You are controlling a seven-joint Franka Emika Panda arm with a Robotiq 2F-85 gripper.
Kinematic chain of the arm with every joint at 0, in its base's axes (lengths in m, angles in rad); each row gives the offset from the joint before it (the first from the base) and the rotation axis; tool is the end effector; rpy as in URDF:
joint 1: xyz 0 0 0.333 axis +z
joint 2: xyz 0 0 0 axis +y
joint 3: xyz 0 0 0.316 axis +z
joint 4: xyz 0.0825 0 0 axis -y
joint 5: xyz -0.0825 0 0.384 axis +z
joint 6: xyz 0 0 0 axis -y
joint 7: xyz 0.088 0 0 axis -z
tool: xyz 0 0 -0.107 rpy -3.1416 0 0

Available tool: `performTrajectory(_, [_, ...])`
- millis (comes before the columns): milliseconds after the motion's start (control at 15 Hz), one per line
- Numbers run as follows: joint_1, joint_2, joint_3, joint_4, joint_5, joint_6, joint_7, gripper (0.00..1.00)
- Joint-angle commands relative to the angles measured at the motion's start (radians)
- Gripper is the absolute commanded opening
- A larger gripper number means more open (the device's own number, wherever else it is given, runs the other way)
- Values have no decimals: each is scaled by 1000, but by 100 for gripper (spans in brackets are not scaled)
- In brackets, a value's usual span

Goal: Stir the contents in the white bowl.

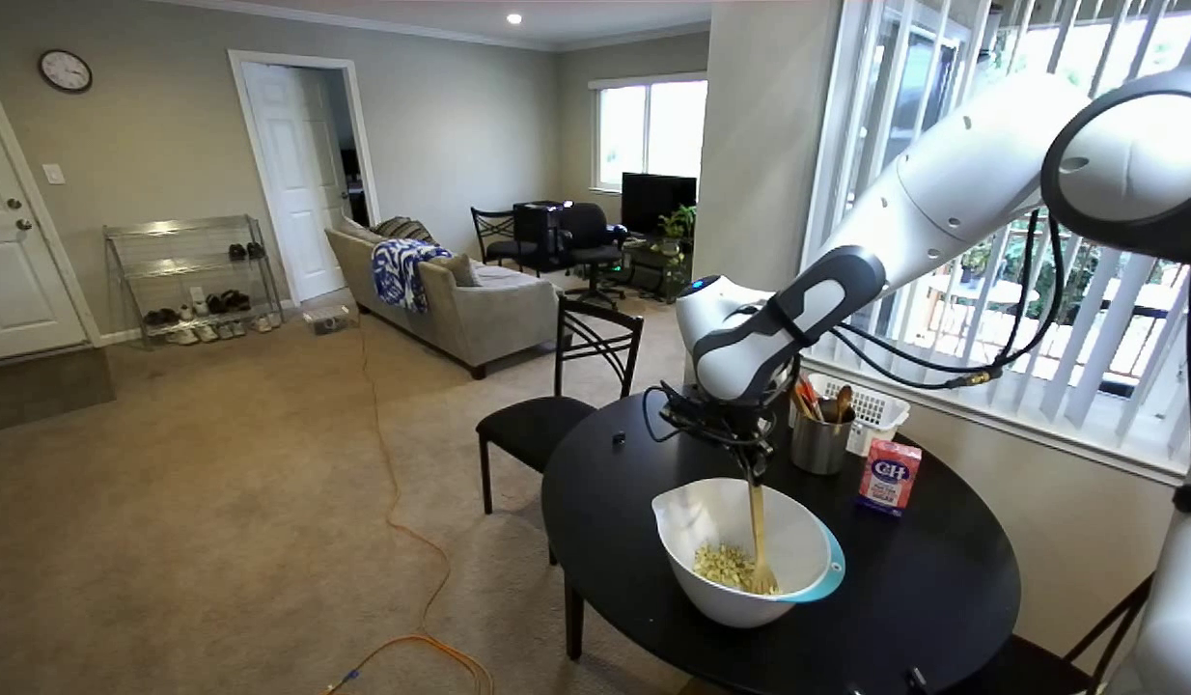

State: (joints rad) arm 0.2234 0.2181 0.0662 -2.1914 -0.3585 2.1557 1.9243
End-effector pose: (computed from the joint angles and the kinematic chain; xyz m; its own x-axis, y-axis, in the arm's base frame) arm 0.5093 0.1370 0.2693 0.1918 -0.9340 0.3015 -0.9737 -0.1426 0.1780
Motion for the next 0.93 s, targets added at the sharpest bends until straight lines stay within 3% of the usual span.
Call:
performTrajectory(0, [-26, 18, 29, 16, 149, -14, -127, 6])
performTrajectory(200, [-37, 21, 37, 24, 283, 15, -212, 6])
performTrajectory(467, [-34, 7, 31, 7, 399, 107, -193, 6])
performTrajectory(867, [-21, 5, 17, -1, 408, 194, -155, 6])
